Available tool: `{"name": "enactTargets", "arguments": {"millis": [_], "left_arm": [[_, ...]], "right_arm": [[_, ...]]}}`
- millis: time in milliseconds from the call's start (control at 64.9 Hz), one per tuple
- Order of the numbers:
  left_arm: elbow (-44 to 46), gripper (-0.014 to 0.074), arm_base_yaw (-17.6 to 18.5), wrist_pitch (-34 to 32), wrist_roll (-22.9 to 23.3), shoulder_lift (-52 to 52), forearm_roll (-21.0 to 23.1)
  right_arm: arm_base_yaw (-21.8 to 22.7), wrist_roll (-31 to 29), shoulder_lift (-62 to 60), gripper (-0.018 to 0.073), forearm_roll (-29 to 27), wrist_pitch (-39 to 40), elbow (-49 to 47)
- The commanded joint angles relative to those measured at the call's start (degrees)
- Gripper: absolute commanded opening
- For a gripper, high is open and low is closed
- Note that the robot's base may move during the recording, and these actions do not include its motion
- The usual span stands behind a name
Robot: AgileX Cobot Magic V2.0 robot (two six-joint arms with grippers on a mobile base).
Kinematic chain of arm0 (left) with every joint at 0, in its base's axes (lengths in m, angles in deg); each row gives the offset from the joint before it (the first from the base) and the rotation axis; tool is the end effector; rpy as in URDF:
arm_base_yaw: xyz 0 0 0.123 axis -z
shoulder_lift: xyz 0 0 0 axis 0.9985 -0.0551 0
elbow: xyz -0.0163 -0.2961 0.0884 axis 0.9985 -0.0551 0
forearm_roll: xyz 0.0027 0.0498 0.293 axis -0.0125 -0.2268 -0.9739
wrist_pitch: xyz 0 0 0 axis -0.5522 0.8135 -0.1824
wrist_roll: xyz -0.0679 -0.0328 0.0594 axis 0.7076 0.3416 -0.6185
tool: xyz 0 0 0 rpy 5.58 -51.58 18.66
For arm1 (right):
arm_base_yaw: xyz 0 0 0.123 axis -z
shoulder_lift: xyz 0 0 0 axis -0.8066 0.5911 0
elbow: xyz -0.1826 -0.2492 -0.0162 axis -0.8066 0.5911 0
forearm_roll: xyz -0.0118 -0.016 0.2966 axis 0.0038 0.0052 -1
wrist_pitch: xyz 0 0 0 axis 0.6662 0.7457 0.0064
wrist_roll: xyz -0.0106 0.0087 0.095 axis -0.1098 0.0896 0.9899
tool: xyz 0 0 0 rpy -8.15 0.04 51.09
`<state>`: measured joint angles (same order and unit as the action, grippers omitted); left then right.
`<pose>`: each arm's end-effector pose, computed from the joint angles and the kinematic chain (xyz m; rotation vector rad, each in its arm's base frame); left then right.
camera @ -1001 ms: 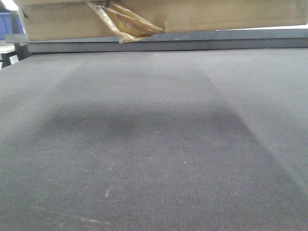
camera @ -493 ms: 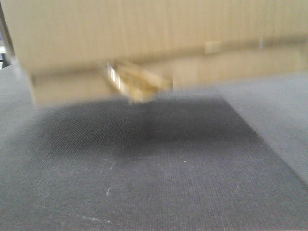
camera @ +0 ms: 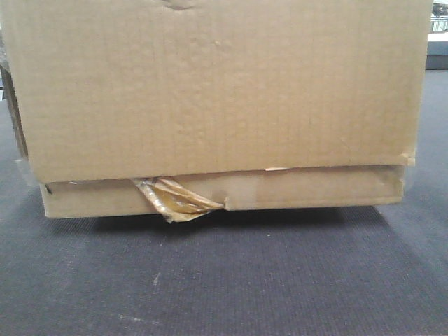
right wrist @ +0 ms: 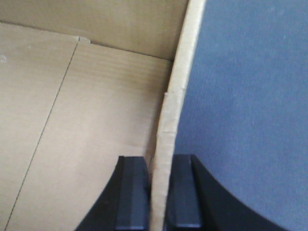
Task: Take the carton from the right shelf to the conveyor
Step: 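Lower the box onto the belt and open both grippers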
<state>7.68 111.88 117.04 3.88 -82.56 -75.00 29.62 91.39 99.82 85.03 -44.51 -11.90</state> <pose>0.3737 -0.1414 0.3828 0.1971 2.4474 0.1373 0.3596 0.1604 0.3870 -0.4278 2.4210 0.2063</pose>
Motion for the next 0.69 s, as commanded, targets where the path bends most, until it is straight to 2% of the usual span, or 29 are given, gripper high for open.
{"name": "enactTargets", "arguments": {"millis": [0,92,108,139,200,385,478,585,678], "left_arm": [[-0.2,0.0259,0.2,-2.5,-0.1,-0.2,2.0],[-0.2,0.0456,0.2,-2.5,-0.1,-0.2,2.0],[-0.2,0.0514,0.2,-2.4,-0.1,-0.2,2.0],[-0.2,0.0566,0.2,-2.3,-0.1,-0.1,2.0],[-0.2,0.0615,0.2,-2.2,-0.1,0.6,2.0],[-0.1,0.0578,0.2,-3.4,-0.1,5.6,2.0],[-0.1,0.0547,0.2,-3.7,-0.1,9.1,0.6],[-0.3,0.0472,0.2,-3.7,-0.1,13.7,-2.3],[-1.4,0.0348,0.2,-3.9,-0.1,17.8,-5.0]], "right_arm": [[-0.6,-0.7,-0.3,0.012,-4.2,3.1,-0.2],[-0.6,-0.6,-0.5,0.0426,-4.2,3.1,-0.2],[-0.6,-0.6,-0.6,0.0523,-4.2,3.1,-0.2],[-0.6,-0.6,-0.9,0.0578,-4.2,3.1,-0.2],[-0.6,-0.6,-1.6,0.0568,-4.2,3.3,-0.3],[-0.2,-0.6,-5.8,0.0568,-4.2,6.2,-0.3],[0.9,-0.5,-8.3,0.0551,-4.2,6.7,-0.3],[3.7,-0.5,-11.7,0.0447,-4.2,4.7,-0.3],[6.9,-0.6,-14.4,0.0286,-3.1,2.4,0.5]]}}
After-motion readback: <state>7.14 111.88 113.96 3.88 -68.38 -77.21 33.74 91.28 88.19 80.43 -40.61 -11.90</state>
